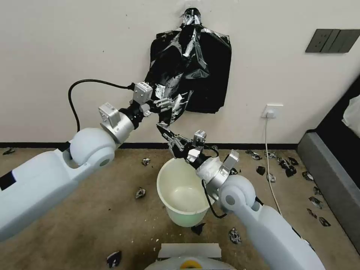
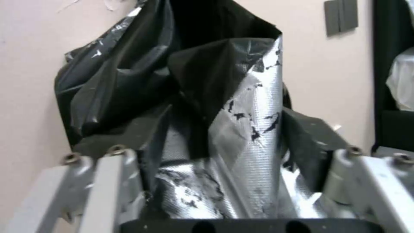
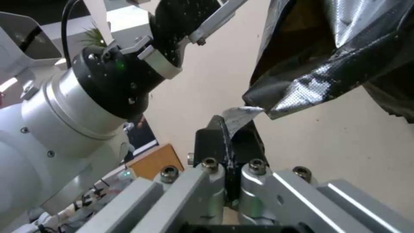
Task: Place a trash bag onto the trash bin.
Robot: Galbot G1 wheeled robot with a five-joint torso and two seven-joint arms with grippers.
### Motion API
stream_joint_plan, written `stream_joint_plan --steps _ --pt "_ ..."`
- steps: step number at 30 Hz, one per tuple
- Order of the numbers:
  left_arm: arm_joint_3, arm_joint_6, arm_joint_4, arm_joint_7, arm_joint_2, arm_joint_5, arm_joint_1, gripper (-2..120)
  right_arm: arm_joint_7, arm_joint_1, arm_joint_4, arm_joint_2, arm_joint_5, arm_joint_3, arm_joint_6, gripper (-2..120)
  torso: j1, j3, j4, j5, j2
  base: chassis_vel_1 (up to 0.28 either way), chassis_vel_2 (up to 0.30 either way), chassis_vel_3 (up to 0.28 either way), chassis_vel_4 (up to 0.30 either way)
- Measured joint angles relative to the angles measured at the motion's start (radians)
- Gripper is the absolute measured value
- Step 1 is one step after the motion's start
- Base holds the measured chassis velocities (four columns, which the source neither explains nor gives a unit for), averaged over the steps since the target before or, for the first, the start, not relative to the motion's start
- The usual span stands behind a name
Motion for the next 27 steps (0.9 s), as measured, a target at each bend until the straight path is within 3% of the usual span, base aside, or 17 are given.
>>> stream_joint_plan --steps 17,24,27 --pt "0.033 0.010 0.035 -0.049 -0.038 -0.070 -0.046 0 0.003 0.003 0.008 0.008 0.006 0.002 0.001 0 0.000 0.000 -0.0001 -0.0001 0.000 0.000 0.000 0.000 0.000" --pt "-0.008 -0.006 0.021 -0.075 -0.042 -0.136 -0.020 0 0.081 -0.014 0.072 -0.005 -0.012 0.032 -0.023 0 0.000 0.000 -0.0001 -0.0002 0.000 0.000 0.000 0.000 0.000" --pt "-0.031 -0.017 0.012 -0.083 -0.035 -0.168 -0.012 0 0.129 -0.025 0.112 -0.022 -0.057 0.054 -0.041 10 0.000 0.000 0.0000 0.0000 0.000 0.000 0.000 0.000 0.000"
